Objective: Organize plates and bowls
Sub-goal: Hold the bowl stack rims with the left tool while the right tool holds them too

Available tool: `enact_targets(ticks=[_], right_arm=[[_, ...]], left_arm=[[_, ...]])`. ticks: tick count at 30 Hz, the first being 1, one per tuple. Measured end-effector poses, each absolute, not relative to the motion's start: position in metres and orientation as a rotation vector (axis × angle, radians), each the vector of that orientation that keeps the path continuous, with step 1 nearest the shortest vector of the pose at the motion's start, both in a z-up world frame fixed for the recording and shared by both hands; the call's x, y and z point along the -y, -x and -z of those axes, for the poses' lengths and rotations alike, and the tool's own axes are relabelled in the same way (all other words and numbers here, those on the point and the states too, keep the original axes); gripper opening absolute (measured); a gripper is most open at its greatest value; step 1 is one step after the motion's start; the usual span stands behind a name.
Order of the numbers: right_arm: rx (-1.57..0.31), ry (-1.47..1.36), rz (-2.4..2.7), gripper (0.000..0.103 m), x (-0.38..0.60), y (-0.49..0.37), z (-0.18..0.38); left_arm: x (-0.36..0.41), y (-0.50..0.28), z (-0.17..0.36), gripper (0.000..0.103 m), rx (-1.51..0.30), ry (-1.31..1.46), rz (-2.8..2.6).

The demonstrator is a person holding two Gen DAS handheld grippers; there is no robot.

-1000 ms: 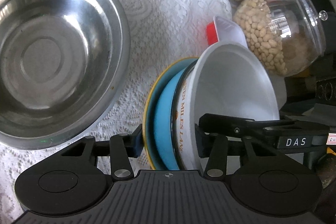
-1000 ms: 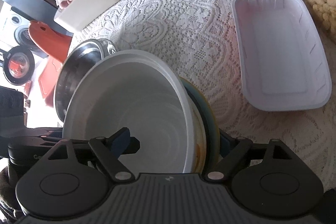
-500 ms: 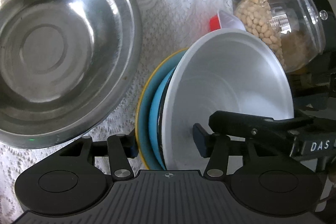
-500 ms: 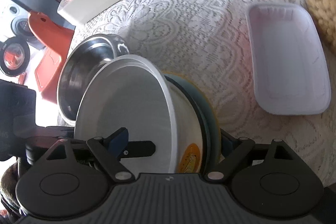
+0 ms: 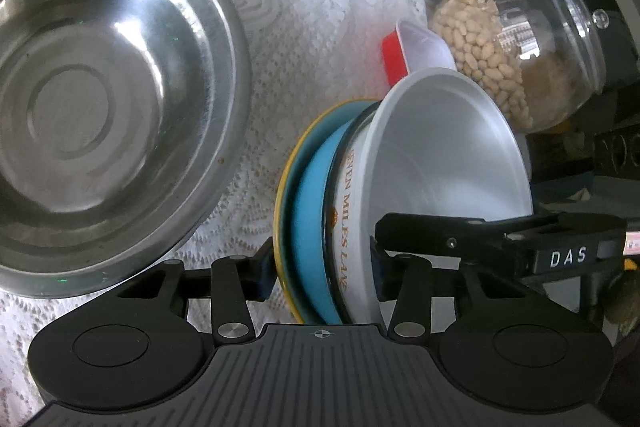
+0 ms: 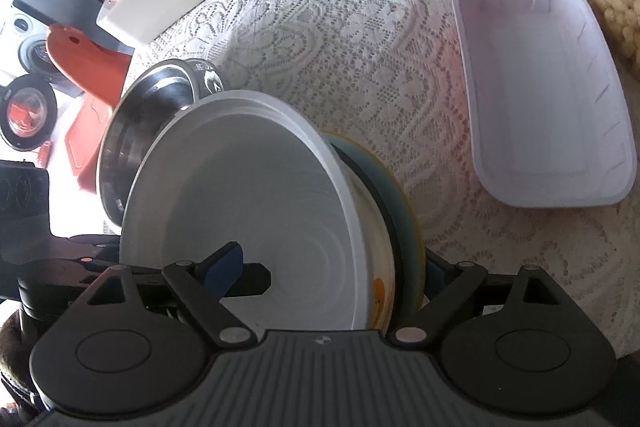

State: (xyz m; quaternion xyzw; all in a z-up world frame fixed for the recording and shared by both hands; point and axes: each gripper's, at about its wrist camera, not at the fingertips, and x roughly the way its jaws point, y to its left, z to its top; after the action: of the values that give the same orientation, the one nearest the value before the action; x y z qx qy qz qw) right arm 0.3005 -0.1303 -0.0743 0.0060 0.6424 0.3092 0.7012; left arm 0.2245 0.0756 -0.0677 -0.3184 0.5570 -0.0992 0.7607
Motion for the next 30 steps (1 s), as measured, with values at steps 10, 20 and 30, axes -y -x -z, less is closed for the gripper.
enact_targets(ticks=[10,20,30], right_arm=[[-1.438,-0.069,-0.731,0.093,0.136,-0.302,0.078],[-1.471,-0.088,-0.736,0.088,0.137,-0.307,0.079],[-1.475,-0.099,-0.728,0.083,0.142,-0.305,0.083]], left_arm=[[-0.069,-0.231,0.068,0.049,-1.242,0.668,0.199],[-0.075,-0.229,0.070,0.051,-1.240,0.699,0.206],[-0.077,-0.232,0.069,0.049,-1.237,0.710,0.180]])
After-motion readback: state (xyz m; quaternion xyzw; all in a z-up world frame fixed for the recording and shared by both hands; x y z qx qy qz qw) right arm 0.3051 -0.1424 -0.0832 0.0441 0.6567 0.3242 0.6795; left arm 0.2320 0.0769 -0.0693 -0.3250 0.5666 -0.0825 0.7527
